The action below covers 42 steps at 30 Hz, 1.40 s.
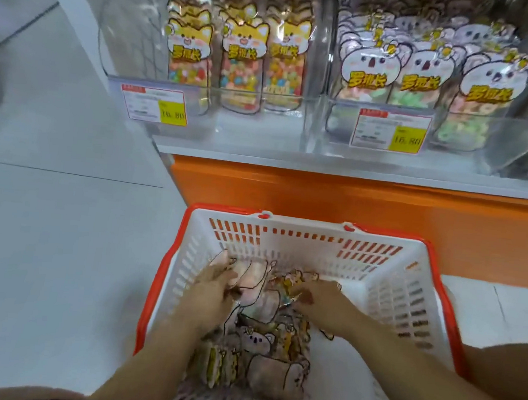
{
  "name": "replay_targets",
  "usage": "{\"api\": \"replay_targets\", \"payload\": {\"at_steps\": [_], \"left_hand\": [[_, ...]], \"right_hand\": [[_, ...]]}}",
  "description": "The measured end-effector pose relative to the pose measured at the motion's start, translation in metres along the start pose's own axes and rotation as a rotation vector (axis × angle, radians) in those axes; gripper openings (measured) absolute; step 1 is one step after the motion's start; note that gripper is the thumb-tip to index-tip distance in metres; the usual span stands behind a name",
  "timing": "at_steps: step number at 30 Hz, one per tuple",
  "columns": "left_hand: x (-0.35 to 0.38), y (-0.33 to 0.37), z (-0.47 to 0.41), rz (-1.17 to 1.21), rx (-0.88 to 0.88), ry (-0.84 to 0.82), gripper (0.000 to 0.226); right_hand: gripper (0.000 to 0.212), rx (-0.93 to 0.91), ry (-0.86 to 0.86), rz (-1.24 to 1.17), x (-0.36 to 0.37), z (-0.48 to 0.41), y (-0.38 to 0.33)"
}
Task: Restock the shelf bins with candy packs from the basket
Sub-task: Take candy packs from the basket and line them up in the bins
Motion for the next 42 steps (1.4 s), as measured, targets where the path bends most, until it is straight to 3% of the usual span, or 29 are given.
{"api": "replay_targets", "payload": {"at_steps": [5, 11, 14, 16, 19, 22, 26, 28, 31, 35, 38, 42], "left_hand": [[0.017, 0.002, -0.028, -0.158, 0.041, 0.089, 0.063], [0.028, 0.010, -0.038, -0.437, -0.017, -0.119, 0.076], [0.034, 0.015, -0.040, -0.408, -0.117, -0.129, 0.085], [0.039, 0.017, -0.043, -0.388, -0.113, -0.117, 0.087], [0.045, 0.019, -0.045, -0.427, -0.001, -0.061, 0.081], [0.037, 0.021, -0.045, -0.404, 0.073, 0.044, 0.060], [0.019, 0.037, -0.037, -0.415, 0.120, 0.019, 0.053], [0.006, 0.047, -0.028, -0.334, 0.156, 0.033, 0.045], [-0.003, 0.053, -0.013, 0.019, 0.163, 0.146, 0.029], [-0.017, 0.062, 0.002, 0.371, 0.110, 0.192, 0.036], [-0.034, 0.071, 0.010, 0.574, 0.093, 0.194, 0.034], [-0.063, 0.099, 0.030, 0.892, 0.086, 0.211, 0.029]], "right_hand": [[0.042, 0.009, -0.123, -0.181, 0.018, -0.030, -0.023], [0.047, 0.070, -0.195, -0.346, 0.041, -0.048, -0.042], [0.054, 0.124, -0.211, -0.457, 0.048, -0.052, -0.046], [0.045, 0.158, -0.175, -0.506, 0.049, -0.054, -0.045], [0.035, 0.156, -0.098, -0.525, 0.045, -0.052, -0.039], [0.035, 0.141, -0.061, -0.525, 0.036, -0.048, -0.030], [0.032, 0.152, -0.044, -0.555, 0.026, -0.037, -0.028], [0.025, 0.193, 0.009, -0.620, 0.024, -0.029, -0.025], [0.021, 0.261, 0.146, -0.676, 0.011, -0.016, -0.017], [0.029, 0.365, 0.212, -0.643, -0.013, 0.012, -0.004], [0.019, 0.341, 0.189, -0.650, -0.032, 0.028, -0.001], [0.077, 0.308, -0.020, -1.063, -0.050, 0.050, -0.013]]}}
Point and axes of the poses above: each hand's wrist, its own z-axis away from the middle knuckle, its own x-axis out of the palm, y = z × x, the point moved 1 cm from there along -z, towards the middle knuckle, and after that the axes turned 5 degrees about x, right-handed, at the moved point
